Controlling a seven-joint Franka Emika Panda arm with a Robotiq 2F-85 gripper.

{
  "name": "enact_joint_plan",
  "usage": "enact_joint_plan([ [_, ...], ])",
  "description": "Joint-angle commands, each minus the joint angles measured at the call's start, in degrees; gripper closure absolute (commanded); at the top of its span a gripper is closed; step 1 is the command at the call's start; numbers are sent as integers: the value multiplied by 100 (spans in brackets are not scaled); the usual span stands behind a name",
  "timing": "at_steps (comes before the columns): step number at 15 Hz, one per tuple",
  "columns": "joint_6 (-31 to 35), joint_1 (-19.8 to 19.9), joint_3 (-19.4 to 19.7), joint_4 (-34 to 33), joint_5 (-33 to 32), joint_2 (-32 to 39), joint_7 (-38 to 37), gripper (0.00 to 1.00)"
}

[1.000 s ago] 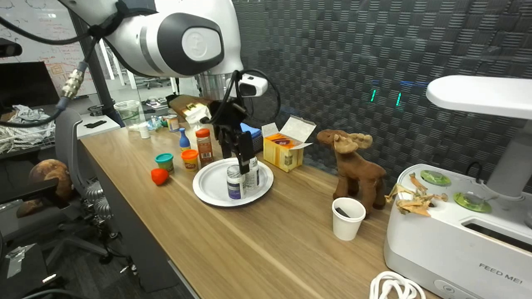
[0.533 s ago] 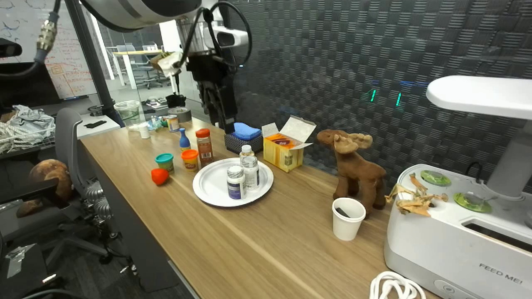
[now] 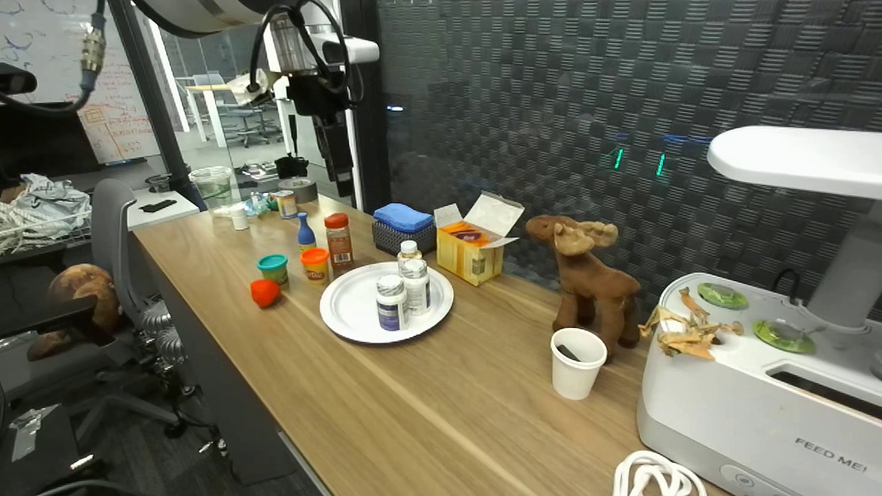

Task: Pick up all the objects surrounding the white plate and arrange them on the plate

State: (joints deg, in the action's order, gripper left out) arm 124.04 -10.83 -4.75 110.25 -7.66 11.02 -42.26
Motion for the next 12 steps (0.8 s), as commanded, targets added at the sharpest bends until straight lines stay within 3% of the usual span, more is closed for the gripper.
enact_joint_plan([
  [1, -307, -232, -8, -540, -52, 440, -907, 0],
  [7, -327, -520, -23, -932, 78, 919, -1764, 0],
  [12, -361, -612, -65, -1171, 306, 1192, -2007, 0],
])
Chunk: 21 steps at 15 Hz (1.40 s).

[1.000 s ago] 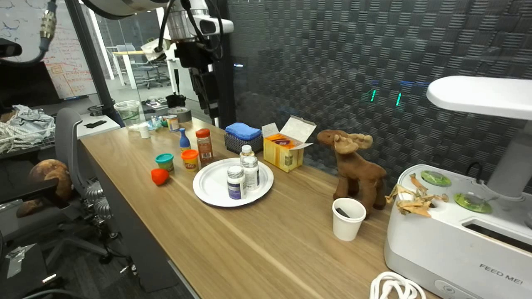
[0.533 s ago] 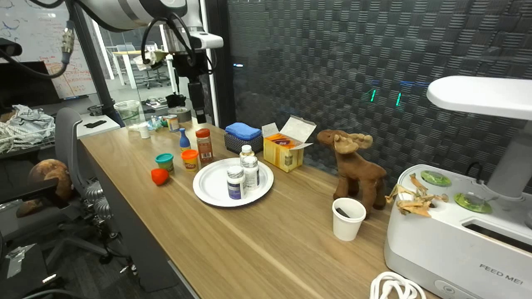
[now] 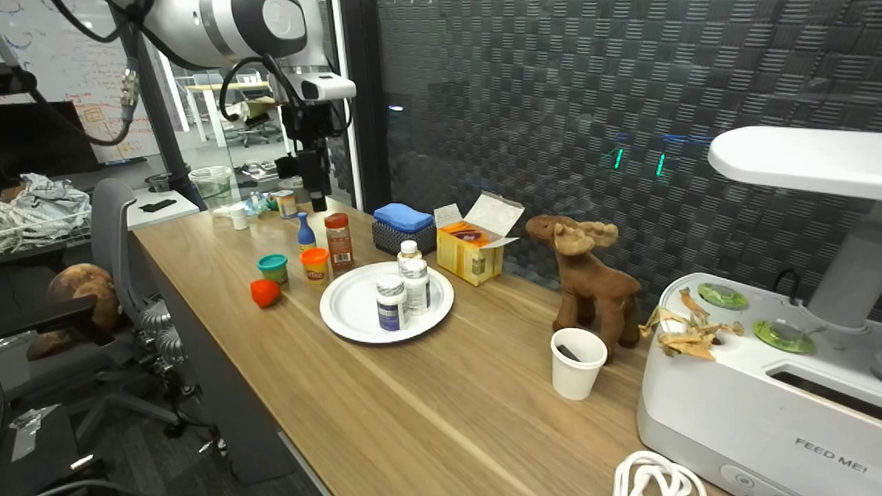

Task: Pick up all the objects surrounding the white plate and arrange them on the plate

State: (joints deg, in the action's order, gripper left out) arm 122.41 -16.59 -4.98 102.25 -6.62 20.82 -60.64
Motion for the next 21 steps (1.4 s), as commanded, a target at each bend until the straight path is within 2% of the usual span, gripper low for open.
enact_joint_plan([
  [1, -186, -44, -49, -403, 268, 257, -187, 0],
  [7, -42, -6, -112, -505, 657, 520, -4, 0],
  [14, 140, -37, -159, -600, 627, 755, 575, 0],
  [15, 157, -47, -142, -610, 595, 766, 612, 7],
  [16, 165, -58, -127, -628, 567, 764, 647, 28],
  [18, 237, -83, -70, -629, 440, 763, 741, 31],
  [21, 354, -90, -11, -634, 331, 780, 920, 55],
])
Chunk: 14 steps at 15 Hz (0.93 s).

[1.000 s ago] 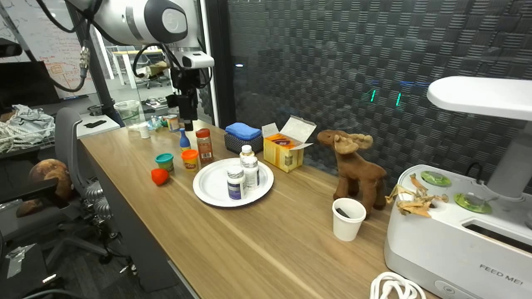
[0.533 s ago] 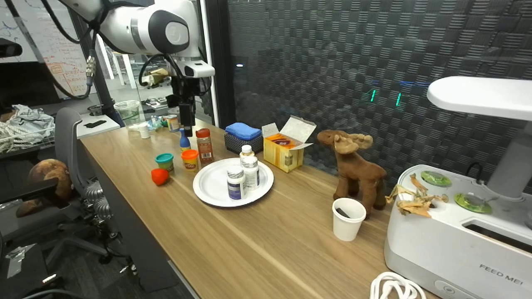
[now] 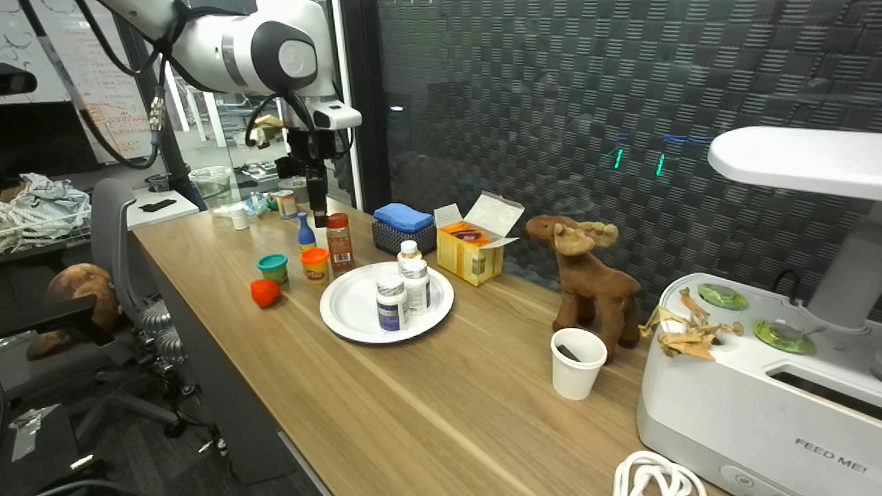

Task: Pick up all the objects surrounding the white plate and arrange them on the plate

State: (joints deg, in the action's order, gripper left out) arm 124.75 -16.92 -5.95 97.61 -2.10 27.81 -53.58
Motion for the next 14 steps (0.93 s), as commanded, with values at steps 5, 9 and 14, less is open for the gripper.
enact_joint_plan([
  [5, 299, -49, 134, -152, -211, 176, 543, 92],
  [9, 399, -20, 140, -140, -137, 139, 790, 100],
  [14, 407, 42, 76, -90, 14, -113, 1106, 74],
])
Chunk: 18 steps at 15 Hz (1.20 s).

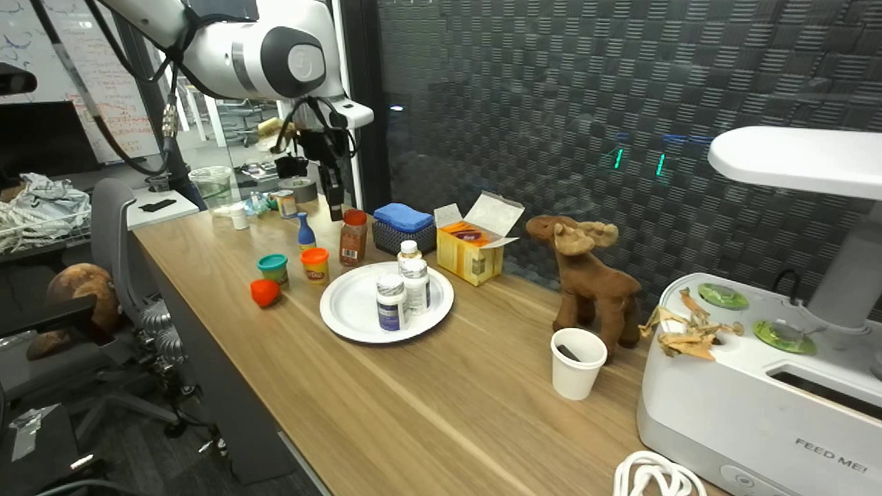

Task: Pick up all the objects surrounding the white plate and arrange them on the plate

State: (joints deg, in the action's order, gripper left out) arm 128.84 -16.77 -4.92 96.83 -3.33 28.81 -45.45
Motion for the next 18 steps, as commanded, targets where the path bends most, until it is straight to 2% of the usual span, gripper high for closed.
enact_joint_plan([
  [1, -53, 22, -25, -18, 128, -266, 362, 72],
  [11, -192, 9, 17, -172, 110, -55, 596, 0],
  [18, -152, 40, 81, -235, 121, 287, 735, 0],
])
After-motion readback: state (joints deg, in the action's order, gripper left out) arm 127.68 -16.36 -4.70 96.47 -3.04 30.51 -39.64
